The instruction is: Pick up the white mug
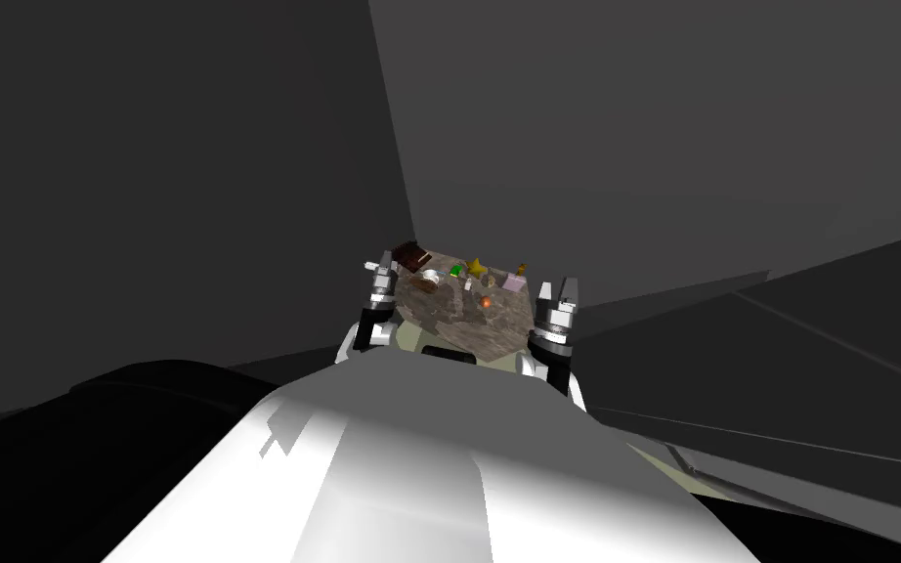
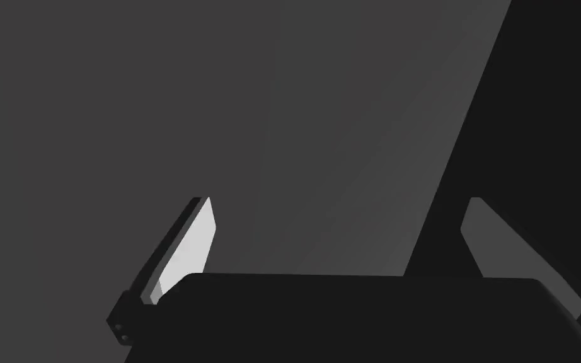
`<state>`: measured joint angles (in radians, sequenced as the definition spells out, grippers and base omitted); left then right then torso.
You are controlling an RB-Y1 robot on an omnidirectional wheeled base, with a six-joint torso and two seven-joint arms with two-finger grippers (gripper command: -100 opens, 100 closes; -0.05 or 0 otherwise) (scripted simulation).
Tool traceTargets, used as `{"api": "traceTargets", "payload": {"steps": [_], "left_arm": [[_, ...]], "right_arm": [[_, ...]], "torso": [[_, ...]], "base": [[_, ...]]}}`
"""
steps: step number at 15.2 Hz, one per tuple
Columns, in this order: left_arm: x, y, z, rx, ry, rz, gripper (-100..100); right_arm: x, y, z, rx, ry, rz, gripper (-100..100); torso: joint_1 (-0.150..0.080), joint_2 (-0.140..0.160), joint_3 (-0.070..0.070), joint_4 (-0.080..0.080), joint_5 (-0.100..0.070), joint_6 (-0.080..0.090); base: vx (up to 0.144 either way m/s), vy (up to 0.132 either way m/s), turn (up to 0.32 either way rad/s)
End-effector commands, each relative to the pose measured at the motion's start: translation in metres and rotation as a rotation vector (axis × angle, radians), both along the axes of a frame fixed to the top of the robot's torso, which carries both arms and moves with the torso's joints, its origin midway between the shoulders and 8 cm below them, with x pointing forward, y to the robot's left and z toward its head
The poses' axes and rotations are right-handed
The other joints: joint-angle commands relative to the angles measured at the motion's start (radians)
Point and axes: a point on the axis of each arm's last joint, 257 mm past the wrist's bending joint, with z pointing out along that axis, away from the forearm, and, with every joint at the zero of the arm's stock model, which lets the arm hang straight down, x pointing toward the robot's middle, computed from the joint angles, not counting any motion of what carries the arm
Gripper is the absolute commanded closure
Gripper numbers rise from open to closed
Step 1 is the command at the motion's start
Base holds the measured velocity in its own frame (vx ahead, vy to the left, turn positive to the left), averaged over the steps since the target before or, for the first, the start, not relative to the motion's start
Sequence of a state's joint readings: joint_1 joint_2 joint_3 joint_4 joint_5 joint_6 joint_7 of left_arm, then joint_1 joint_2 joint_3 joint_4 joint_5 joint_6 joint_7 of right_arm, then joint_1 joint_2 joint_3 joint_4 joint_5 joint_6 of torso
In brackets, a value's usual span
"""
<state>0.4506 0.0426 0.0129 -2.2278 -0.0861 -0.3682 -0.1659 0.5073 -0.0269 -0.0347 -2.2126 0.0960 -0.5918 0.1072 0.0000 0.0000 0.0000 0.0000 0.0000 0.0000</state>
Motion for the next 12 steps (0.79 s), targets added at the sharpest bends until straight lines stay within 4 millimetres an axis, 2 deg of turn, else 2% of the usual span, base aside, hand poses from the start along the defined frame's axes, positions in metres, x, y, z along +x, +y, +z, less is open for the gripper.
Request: {"api": "traceTargets", "payload": {"steps": [1, 12], "left_arm": [[0.006, 0.001, -0.006, 0.014, 0.032, -0.013, -100], [0.039, 0.017, -0.044, 0.018, 0.218, -0.048, -100]], "right_arm": [[0.000, 0.000, 0.000, 0.000, 0.000, 0.000, 0], [0.000, 0.000, 0.000, 0.000, 0.000, 0.000, 0]], "torso": [[0.000, 0.000, 0.000, 0.000, 0.000, 0.000], [0.007, 0.000, 0.000, 0.000, 0.001, 0.001]], "base": [[0.002, 0.025, -0.103], [-0.003, 0.075, -0.161]]}}
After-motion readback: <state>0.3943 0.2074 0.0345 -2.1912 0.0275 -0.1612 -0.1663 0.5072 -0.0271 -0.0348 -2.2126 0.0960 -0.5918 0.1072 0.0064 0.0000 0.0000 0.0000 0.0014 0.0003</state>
